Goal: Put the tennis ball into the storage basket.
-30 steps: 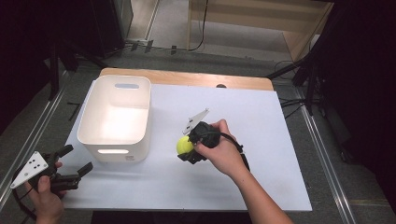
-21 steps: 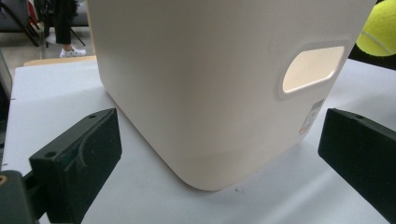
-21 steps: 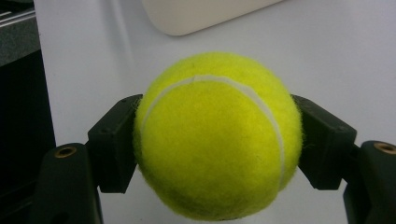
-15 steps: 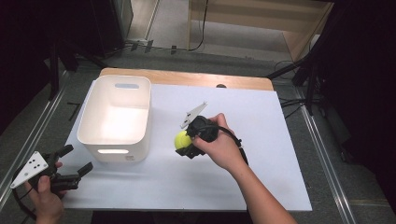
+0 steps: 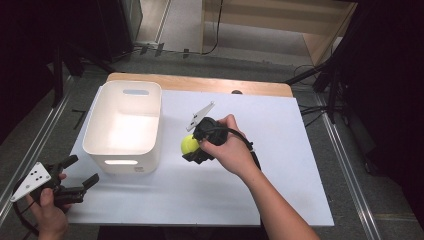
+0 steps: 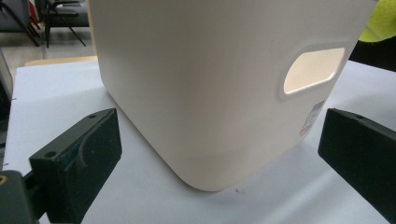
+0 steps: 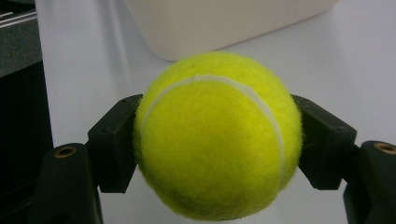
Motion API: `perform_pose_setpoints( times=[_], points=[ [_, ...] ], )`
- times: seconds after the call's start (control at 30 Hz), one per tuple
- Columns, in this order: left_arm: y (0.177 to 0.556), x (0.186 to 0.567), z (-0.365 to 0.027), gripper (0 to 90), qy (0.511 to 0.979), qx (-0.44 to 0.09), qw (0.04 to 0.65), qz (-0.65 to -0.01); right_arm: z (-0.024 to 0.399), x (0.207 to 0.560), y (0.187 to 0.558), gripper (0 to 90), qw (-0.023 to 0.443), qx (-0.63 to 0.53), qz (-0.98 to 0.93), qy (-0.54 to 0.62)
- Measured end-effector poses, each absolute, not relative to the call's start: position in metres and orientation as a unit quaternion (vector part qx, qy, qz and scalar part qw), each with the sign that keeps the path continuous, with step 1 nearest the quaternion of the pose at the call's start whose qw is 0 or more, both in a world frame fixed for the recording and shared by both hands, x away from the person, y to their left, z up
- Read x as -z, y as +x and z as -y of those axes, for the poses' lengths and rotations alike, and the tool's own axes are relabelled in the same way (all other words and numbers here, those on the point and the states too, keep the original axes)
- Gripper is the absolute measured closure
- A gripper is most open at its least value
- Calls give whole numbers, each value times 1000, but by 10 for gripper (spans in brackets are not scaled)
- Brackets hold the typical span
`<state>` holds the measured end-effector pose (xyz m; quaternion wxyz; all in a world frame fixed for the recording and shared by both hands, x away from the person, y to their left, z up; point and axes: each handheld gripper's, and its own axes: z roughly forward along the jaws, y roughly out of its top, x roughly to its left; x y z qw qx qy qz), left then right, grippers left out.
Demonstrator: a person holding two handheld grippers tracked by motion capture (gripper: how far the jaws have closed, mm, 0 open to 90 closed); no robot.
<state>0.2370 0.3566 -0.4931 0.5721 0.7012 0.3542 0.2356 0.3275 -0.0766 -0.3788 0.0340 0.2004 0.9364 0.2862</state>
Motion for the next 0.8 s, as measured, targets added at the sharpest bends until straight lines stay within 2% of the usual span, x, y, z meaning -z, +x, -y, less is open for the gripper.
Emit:
perform_pose_setpoints(
  times=[0.8],
  points=[
    [238, 493, -357, 0, 700, -234, 573, -356, 57, 360, 338, 242, 44, -280, -941, 183]
  ],
)
